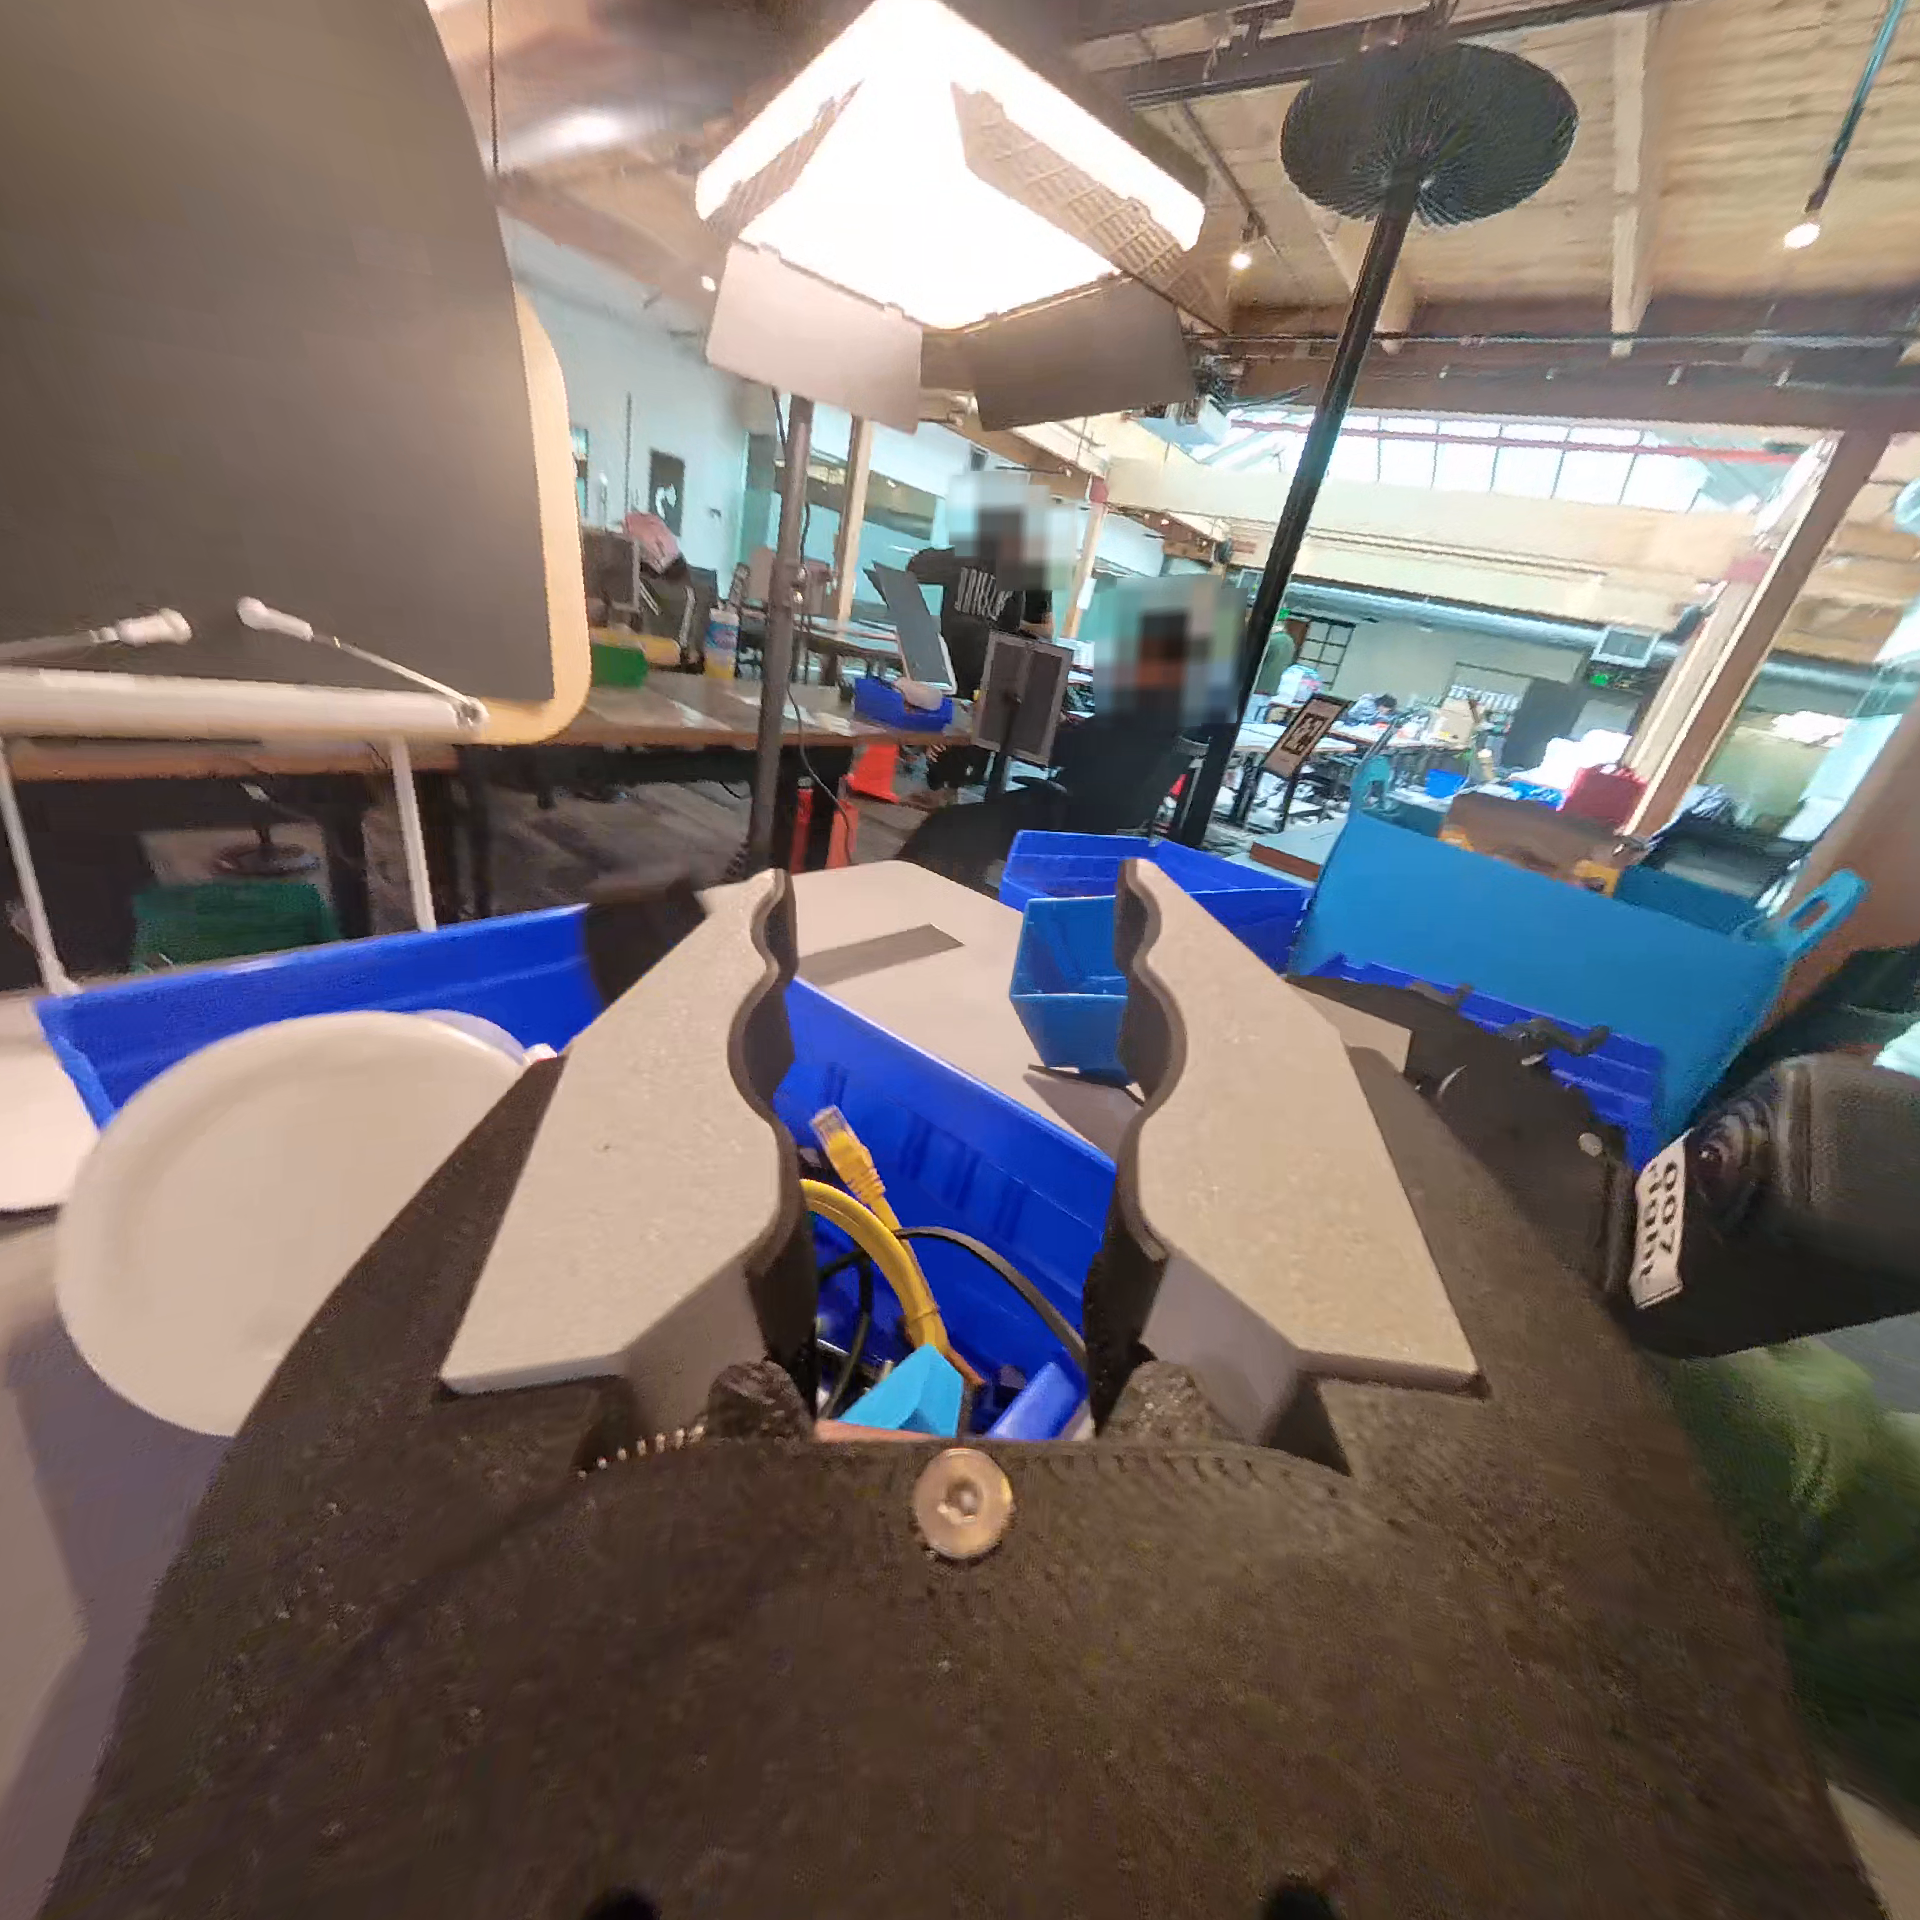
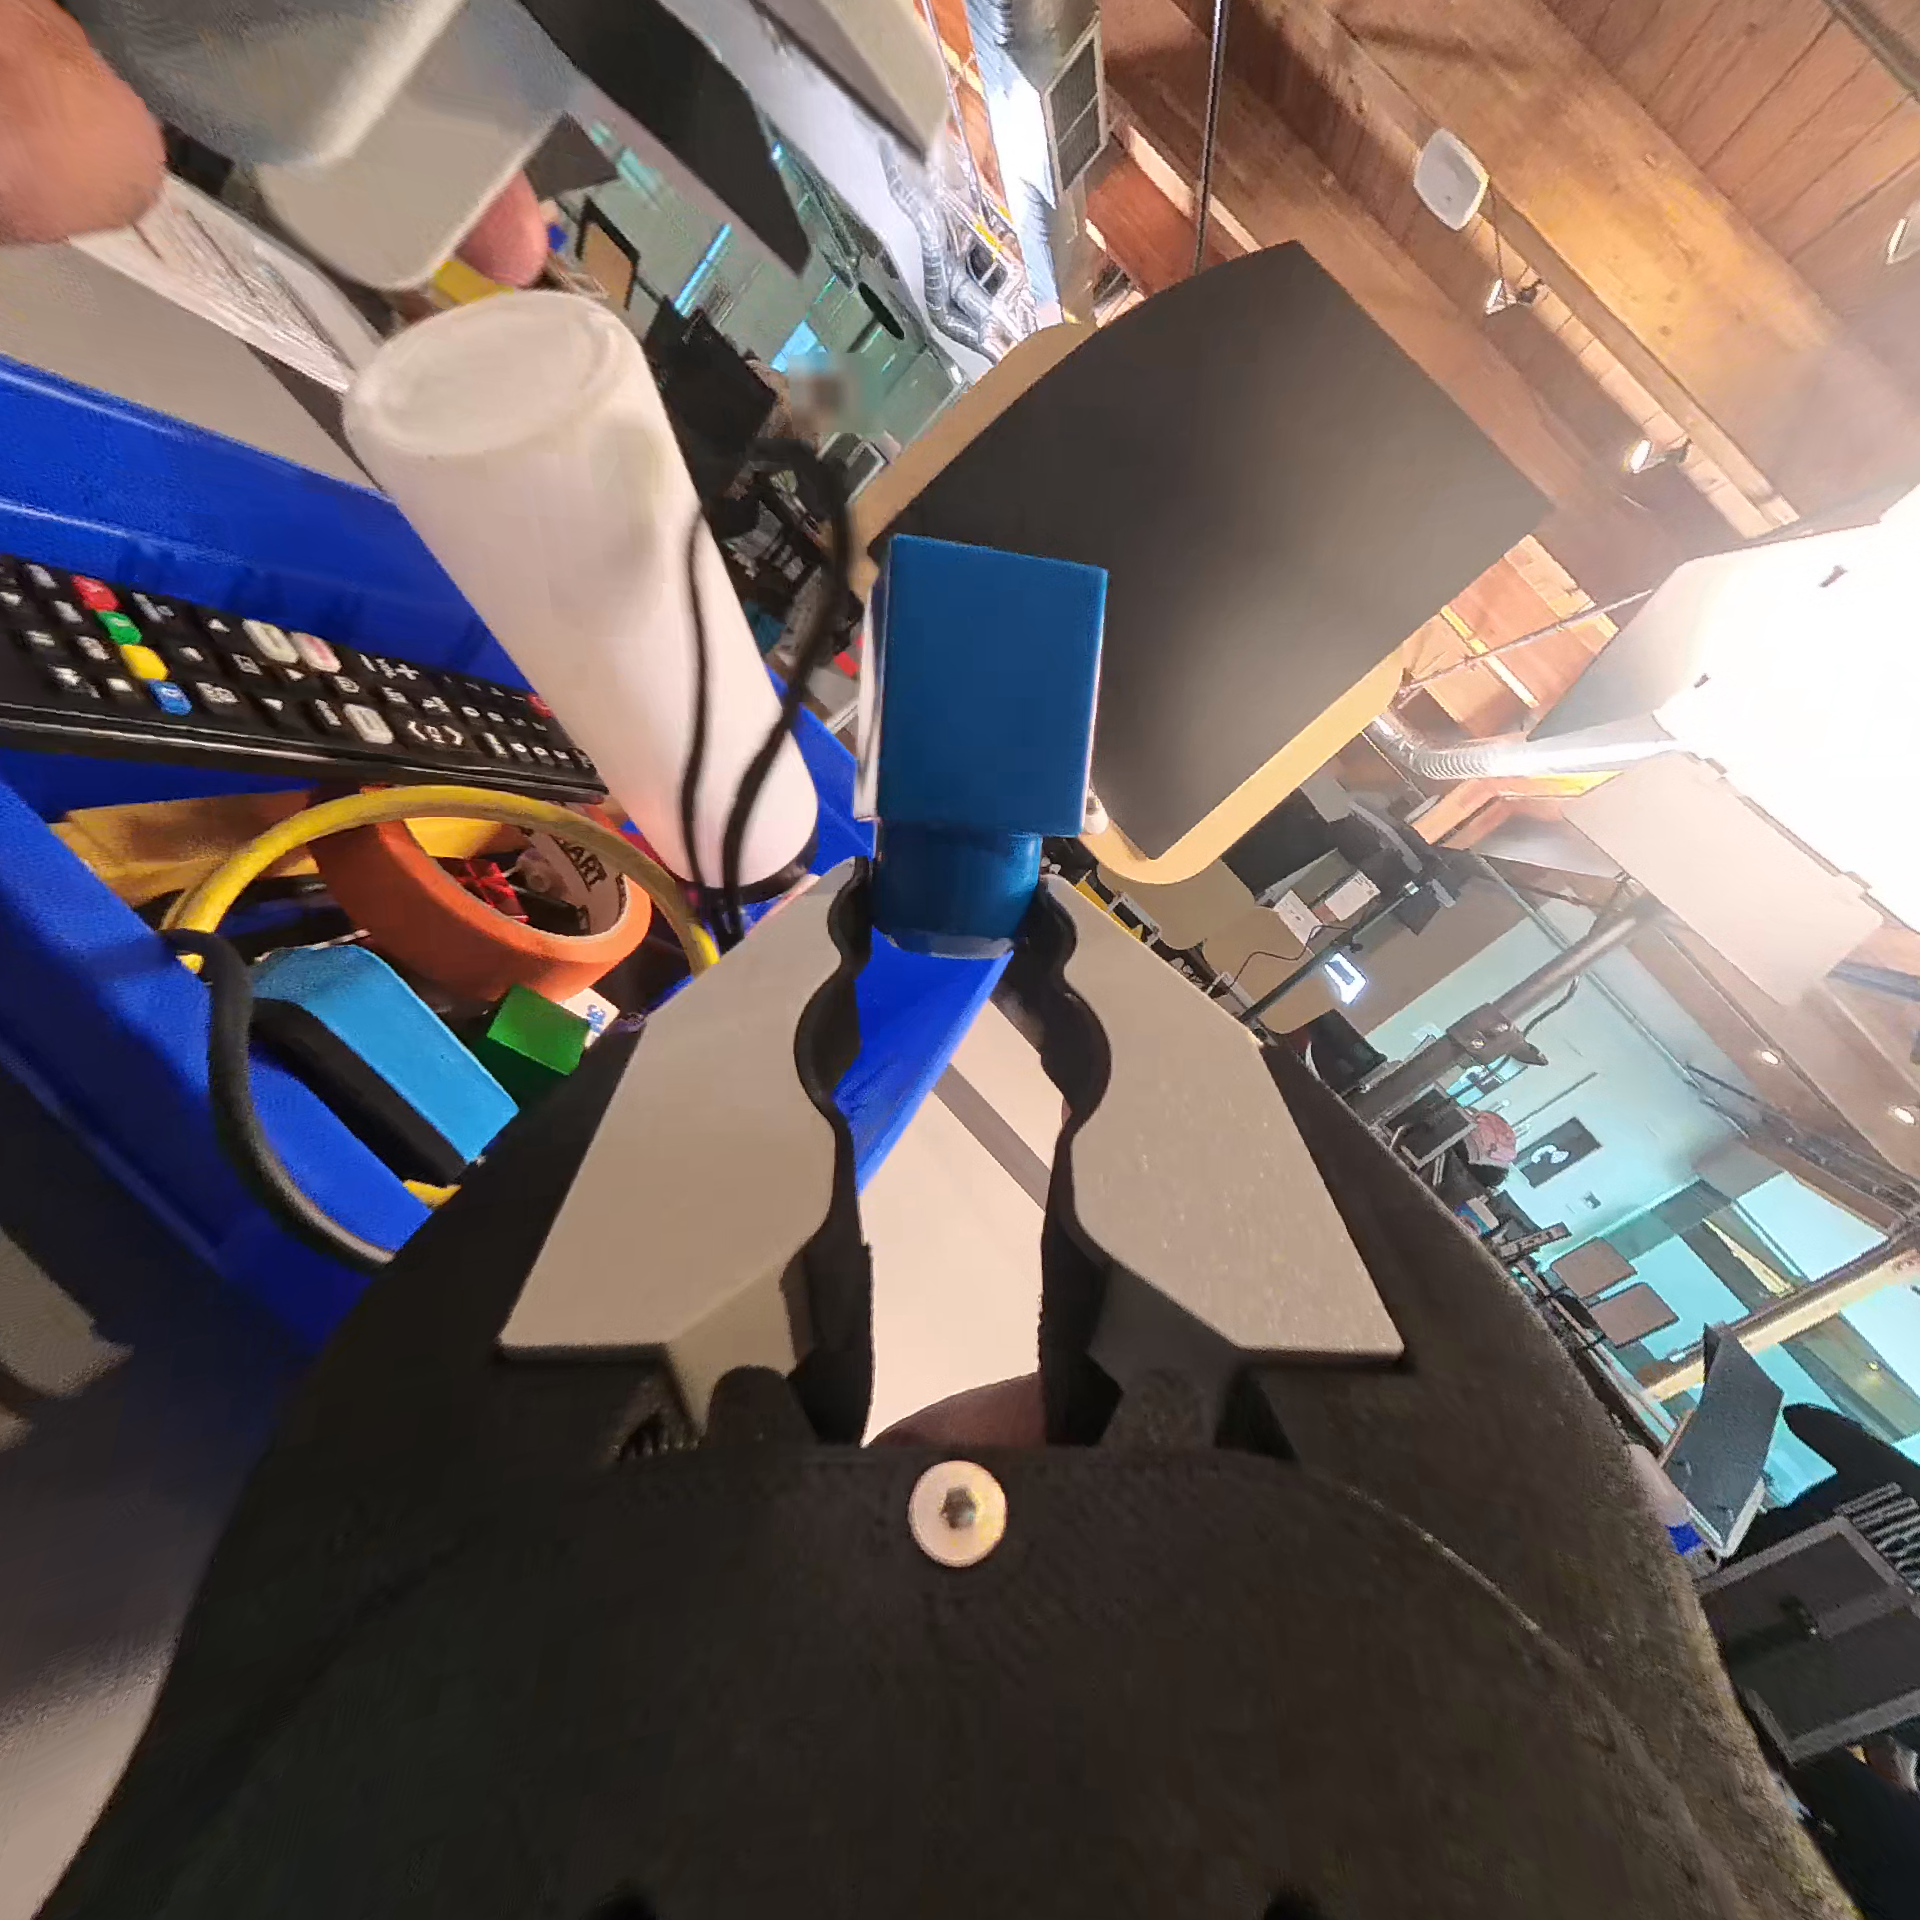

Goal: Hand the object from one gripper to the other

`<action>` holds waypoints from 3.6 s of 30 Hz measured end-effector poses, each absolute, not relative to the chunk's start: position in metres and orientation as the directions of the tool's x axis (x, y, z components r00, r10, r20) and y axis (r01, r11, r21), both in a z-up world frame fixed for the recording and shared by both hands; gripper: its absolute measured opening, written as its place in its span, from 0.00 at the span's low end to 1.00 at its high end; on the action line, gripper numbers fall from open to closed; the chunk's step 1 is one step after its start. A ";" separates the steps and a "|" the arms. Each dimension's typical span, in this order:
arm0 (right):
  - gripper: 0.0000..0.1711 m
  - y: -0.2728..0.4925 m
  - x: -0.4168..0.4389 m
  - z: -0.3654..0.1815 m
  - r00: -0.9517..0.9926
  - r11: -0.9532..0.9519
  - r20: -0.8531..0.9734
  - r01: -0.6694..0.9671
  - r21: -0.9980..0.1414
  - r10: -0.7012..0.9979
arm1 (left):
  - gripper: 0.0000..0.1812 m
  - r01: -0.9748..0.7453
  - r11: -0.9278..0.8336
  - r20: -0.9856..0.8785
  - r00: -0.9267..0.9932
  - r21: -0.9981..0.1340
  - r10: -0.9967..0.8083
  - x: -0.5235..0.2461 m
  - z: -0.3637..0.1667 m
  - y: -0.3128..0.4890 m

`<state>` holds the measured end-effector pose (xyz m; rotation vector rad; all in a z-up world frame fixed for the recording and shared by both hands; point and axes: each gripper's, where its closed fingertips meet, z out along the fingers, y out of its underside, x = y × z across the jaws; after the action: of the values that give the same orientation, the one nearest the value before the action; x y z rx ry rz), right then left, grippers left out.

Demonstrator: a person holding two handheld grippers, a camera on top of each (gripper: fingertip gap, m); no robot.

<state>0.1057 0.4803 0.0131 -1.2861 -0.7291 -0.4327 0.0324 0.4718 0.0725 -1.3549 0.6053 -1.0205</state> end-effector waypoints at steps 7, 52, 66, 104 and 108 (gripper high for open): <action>0.19 0.482 0.106 0.014 0.708 0.253 0.702 0.667 -0.701 0.079 | 0.39 0.046 -0.027 0.044 0.428 -0.999 -0.902 0.062 0.052 0.452; 0.28 0.306 0.003 -0.016 0.646 0.453 0.537 0.313 -0.835 0.543 | 0.21 0.335 -0.407 0.448 0.054 -0.850 -0.892 0.012 -0.004 0.310; 0.43 0.304 -0.004 -0.018 0.602 0.553 0.709 0.472 -0.687 0.367 | 0.21 0.205 -0.285 0.320 0.160 -0.936 -0.934 0.027 -0.019 0.301; 0.39 0.305 0.009 -0.004 0.677 0.525 0.618 0.385 -0.759 0.398 | 0.18 -0.002 0.247 -0.204 0.572 -0.969 -0.794 0.008 -0.012 0.320; 0.38 0.307 0.010 -0.009 0.675 0.453 0.529 0.310 -0.836 0.514 | 0.18 -0.089 0.392 -0.359 0.618 -0.916 -0.699 0.006 -0.008 0.319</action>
<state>0.0102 0.3067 -0.0086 -1.1315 -0.8668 0.1479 0.0062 0.3188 -0.0078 -1.1221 0.8452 -0.4518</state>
